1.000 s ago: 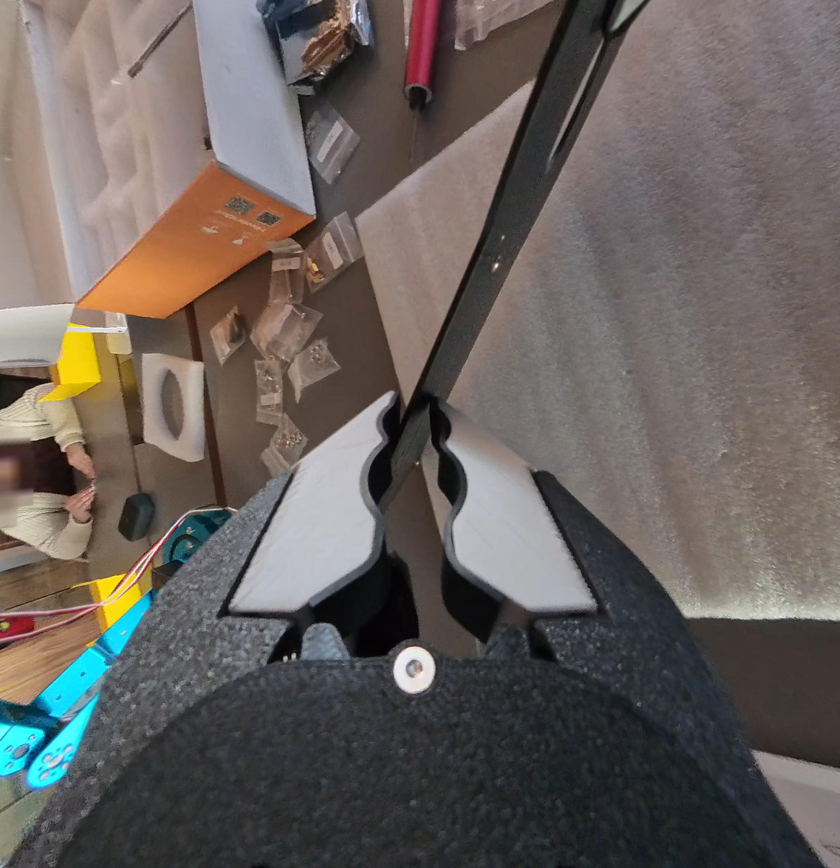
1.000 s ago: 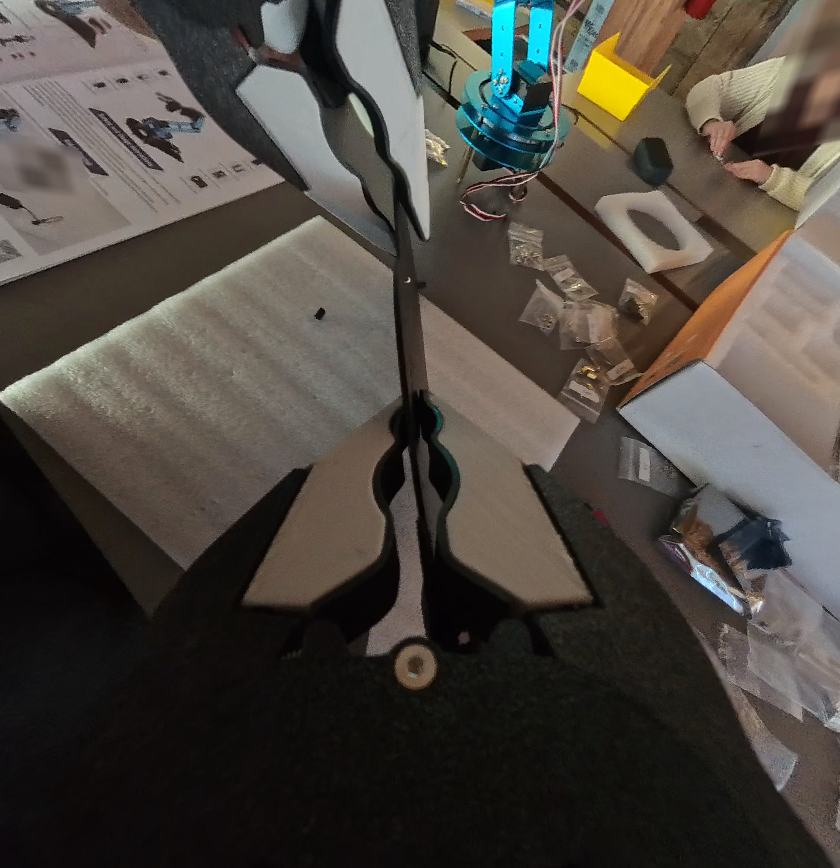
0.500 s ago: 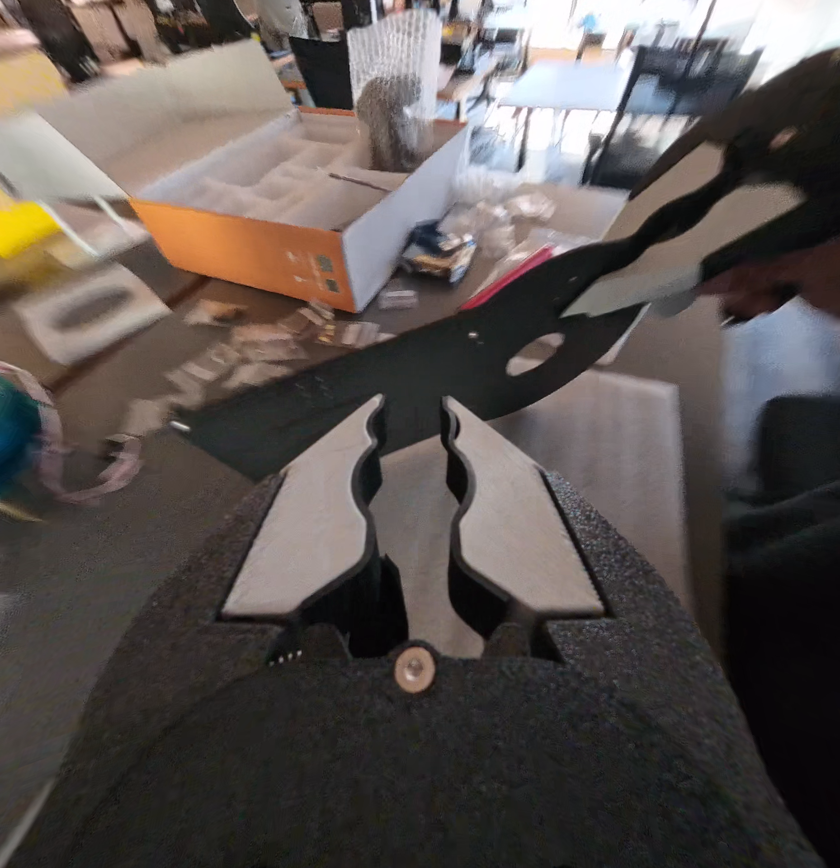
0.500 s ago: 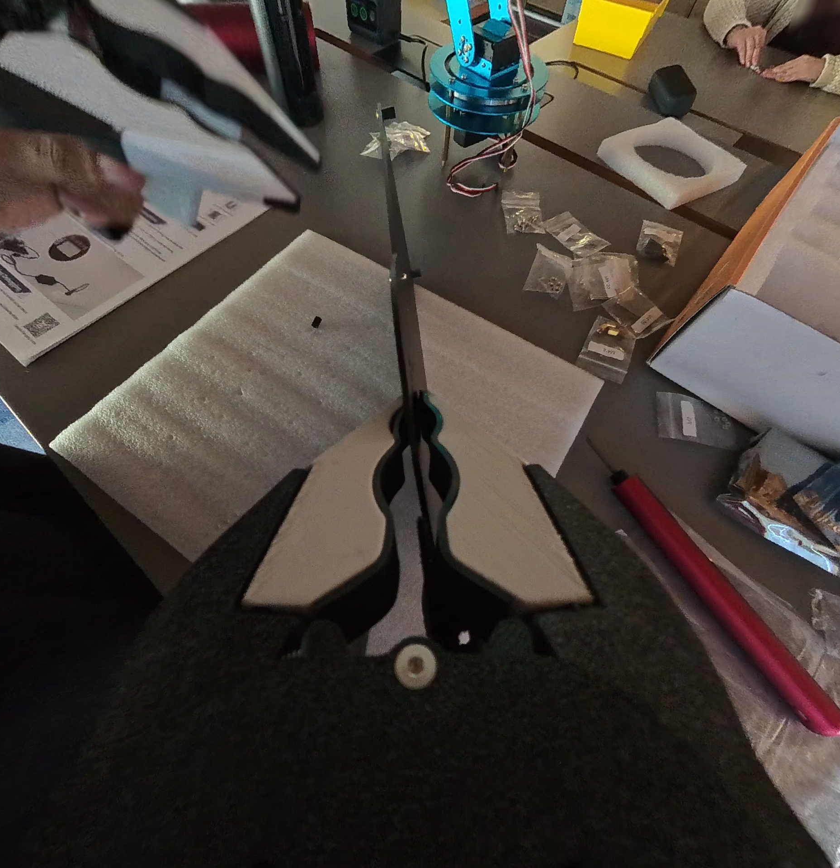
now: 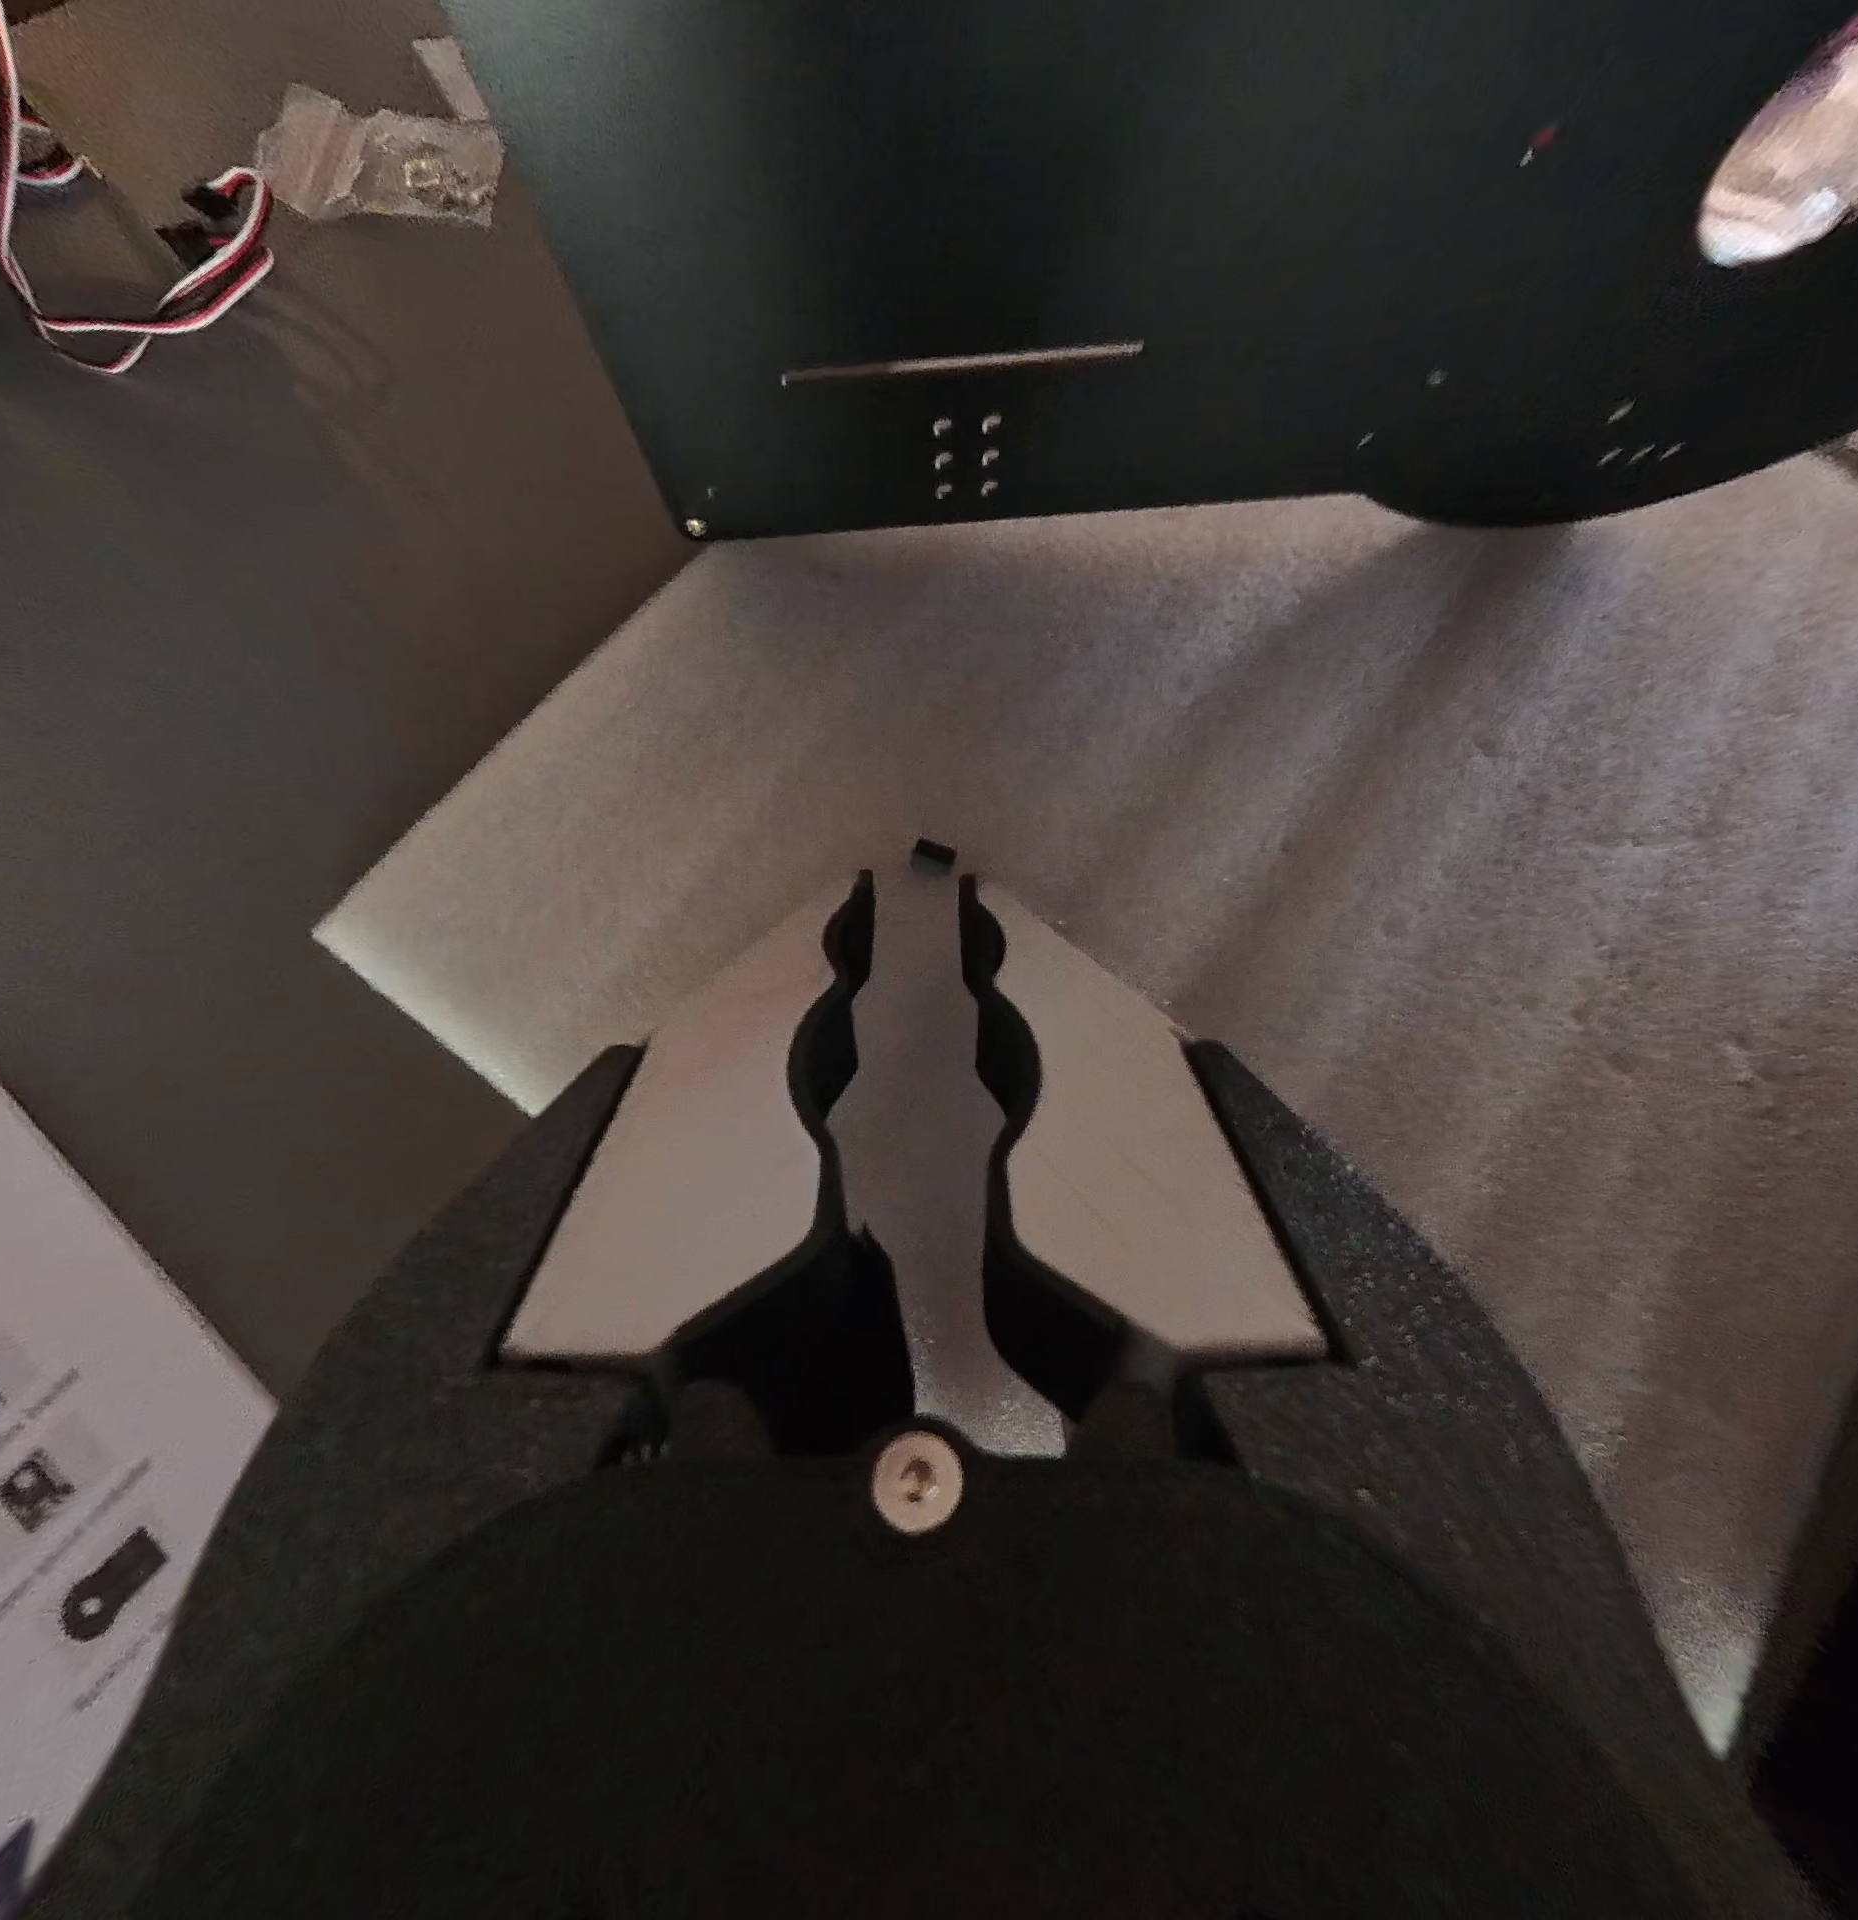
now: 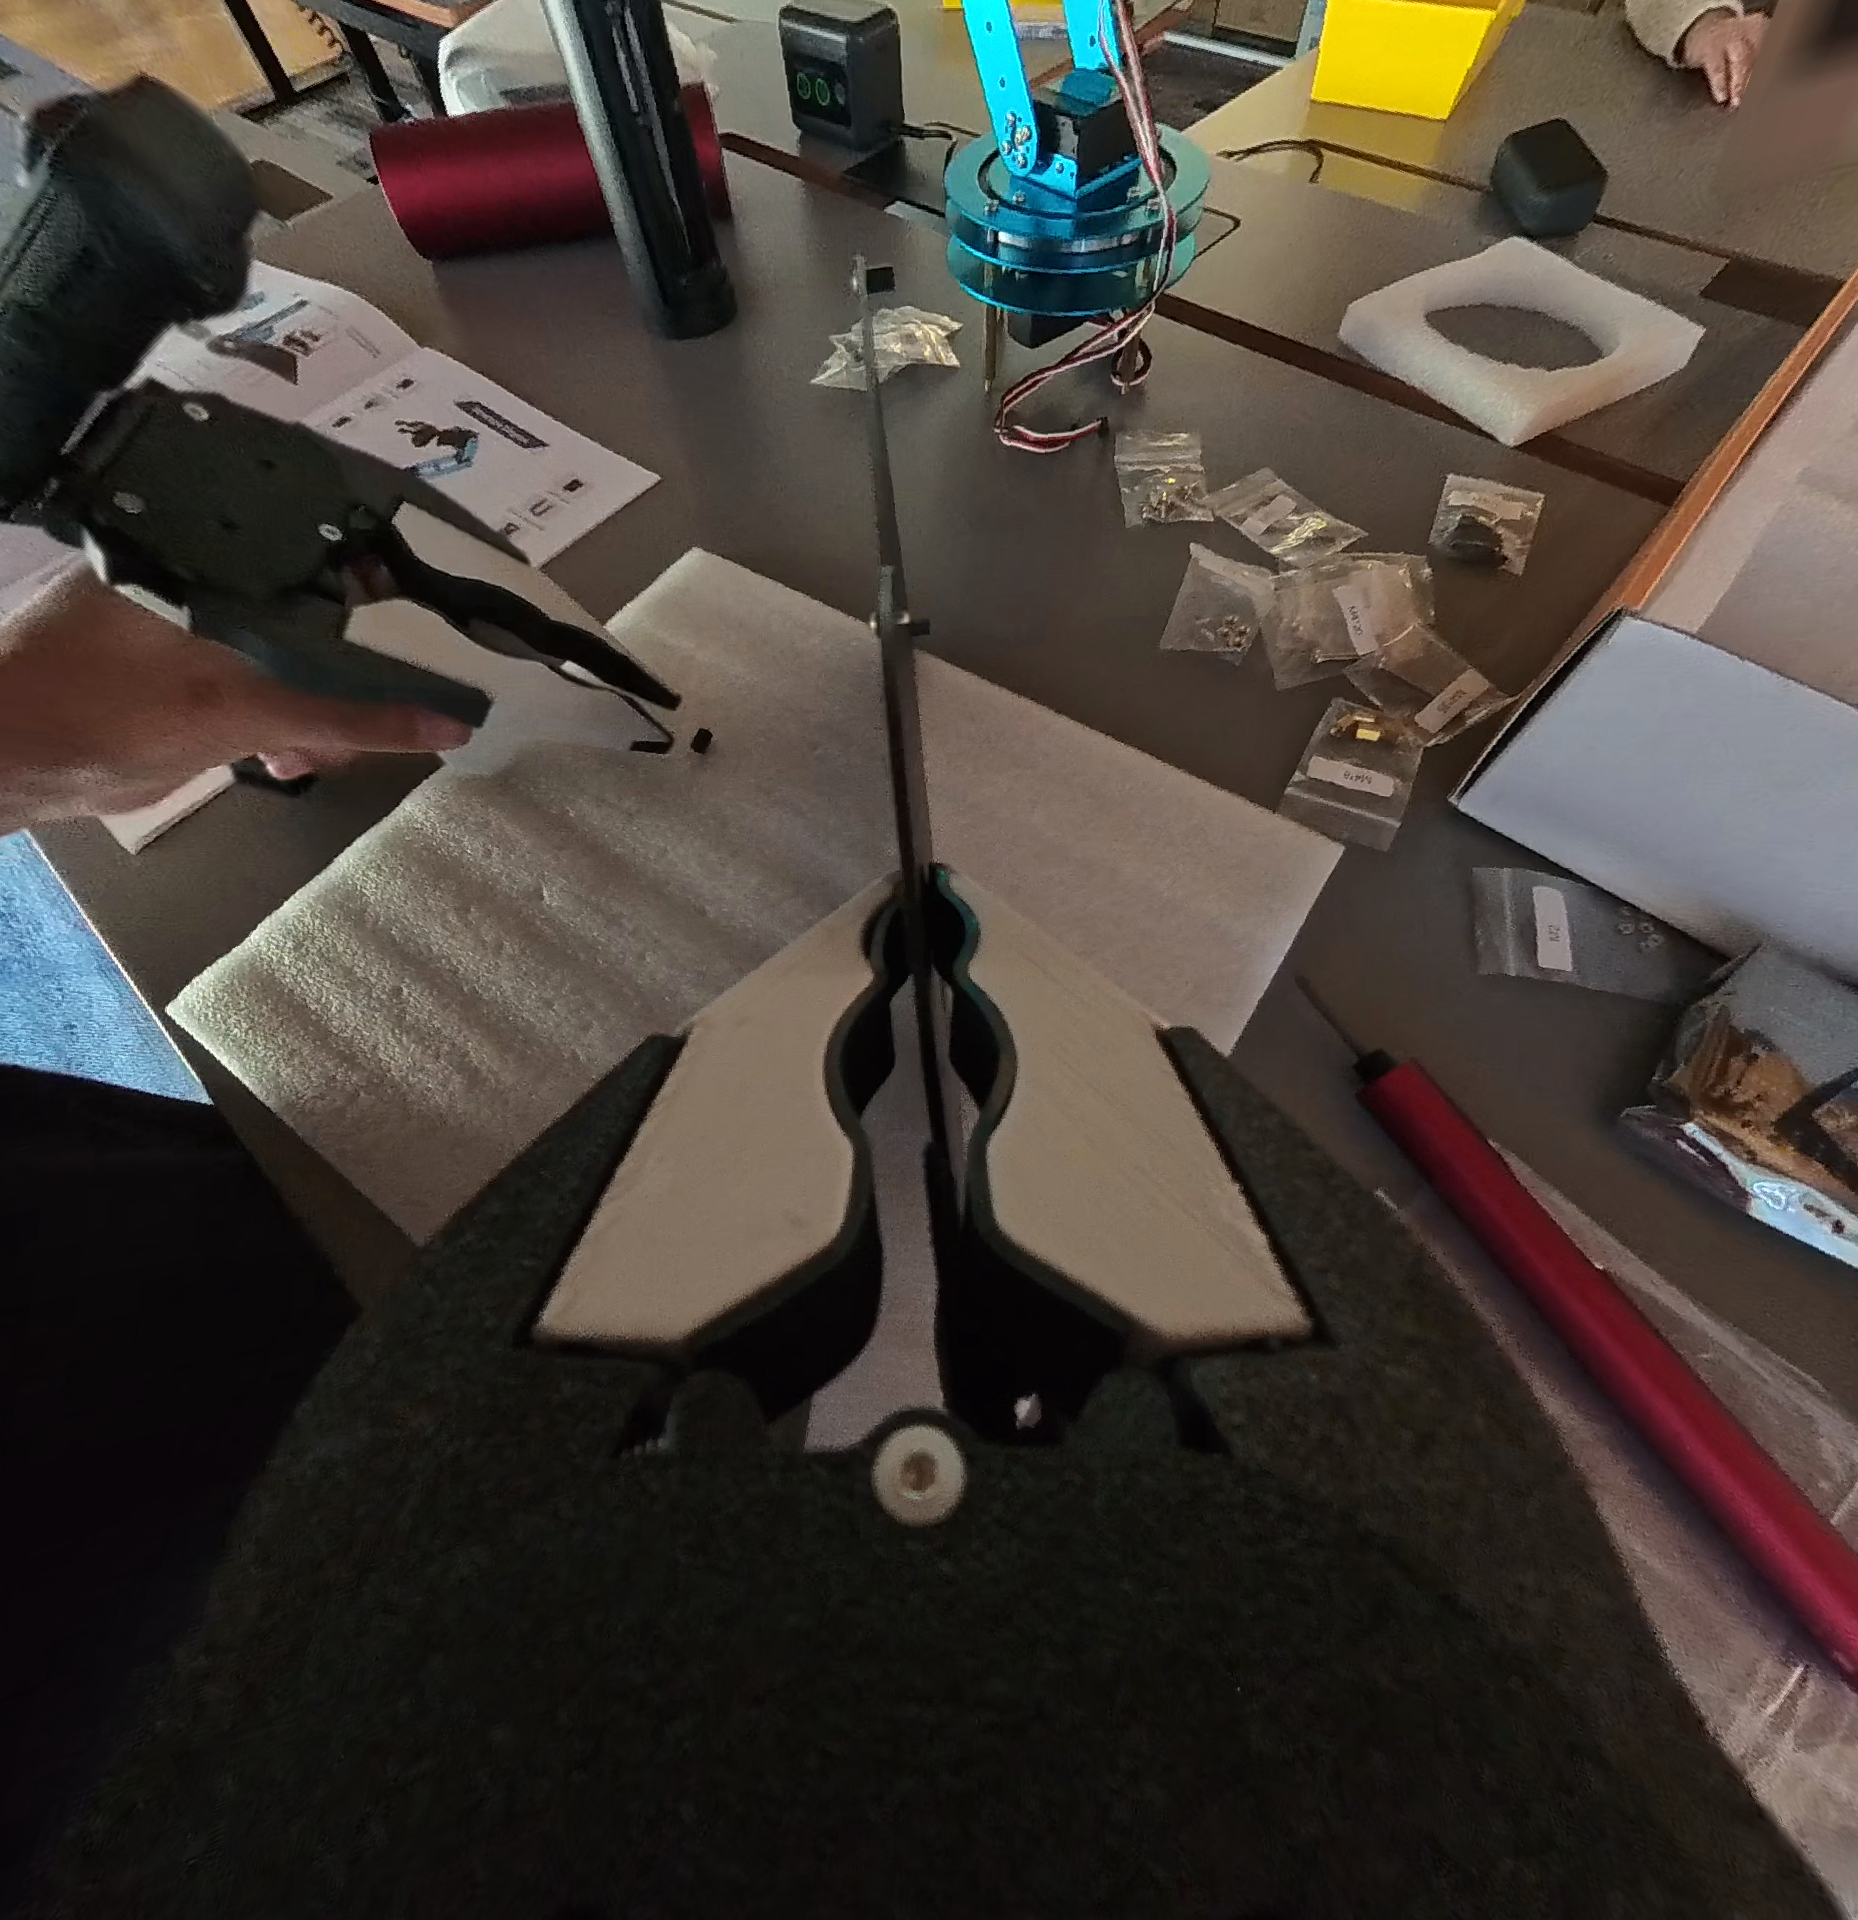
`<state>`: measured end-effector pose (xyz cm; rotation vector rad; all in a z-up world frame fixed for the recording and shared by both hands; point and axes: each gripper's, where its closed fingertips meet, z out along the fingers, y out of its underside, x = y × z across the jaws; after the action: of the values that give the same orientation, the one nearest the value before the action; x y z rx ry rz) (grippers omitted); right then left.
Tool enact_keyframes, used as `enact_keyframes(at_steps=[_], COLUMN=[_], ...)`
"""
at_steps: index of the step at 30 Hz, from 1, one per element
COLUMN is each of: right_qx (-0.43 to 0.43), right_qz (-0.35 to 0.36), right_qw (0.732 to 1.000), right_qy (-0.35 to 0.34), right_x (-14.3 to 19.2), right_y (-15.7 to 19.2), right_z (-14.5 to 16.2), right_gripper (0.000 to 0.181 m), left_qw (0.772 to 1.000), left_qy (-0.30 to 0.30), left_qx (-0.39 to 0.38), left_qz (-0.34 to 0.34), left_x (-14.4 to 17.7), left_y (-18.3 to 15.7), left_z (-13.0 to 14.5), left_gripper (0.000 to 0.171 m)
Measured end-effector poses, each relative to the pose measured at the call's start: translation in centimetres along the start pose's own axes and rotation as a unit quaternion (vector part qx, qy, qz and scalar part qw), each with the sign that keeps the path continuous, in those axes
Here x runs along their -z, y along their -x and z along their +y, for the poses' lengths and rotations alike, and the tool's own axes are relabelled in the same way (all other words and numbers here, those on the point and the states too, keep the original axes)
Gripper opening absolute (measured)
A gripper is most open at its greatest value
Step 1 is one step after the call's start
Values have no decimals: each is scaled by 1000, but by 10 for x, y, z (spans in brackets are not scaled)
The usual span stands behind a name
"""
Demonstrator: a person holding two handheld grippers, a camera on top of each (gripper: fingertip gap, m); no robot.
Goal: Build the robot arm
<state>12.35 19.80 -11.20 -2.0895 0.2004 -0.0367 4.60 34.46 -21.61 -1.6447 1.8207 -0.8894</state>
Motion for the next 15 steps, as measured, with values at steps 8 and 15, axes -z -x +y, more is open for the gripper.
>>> enact_keyframes(at_steps=[8, 15], right_qx=[8, -3], right_qz=[-15, -21], right_qw=[1000, 1000], right_qy=[-1, -6], right_x=[0, 0], right_y=[0, -2], right_z=[0, 0], right_gripper=[1, 1], left_qw=[999, 997], left_qy=[26, 15], left_qx=[-36, -75], left_qz=[13, 33], left_x=[-14, -13], left_y=[-5, -14], left_z=[2, -11], left_gripper=[15, 7])
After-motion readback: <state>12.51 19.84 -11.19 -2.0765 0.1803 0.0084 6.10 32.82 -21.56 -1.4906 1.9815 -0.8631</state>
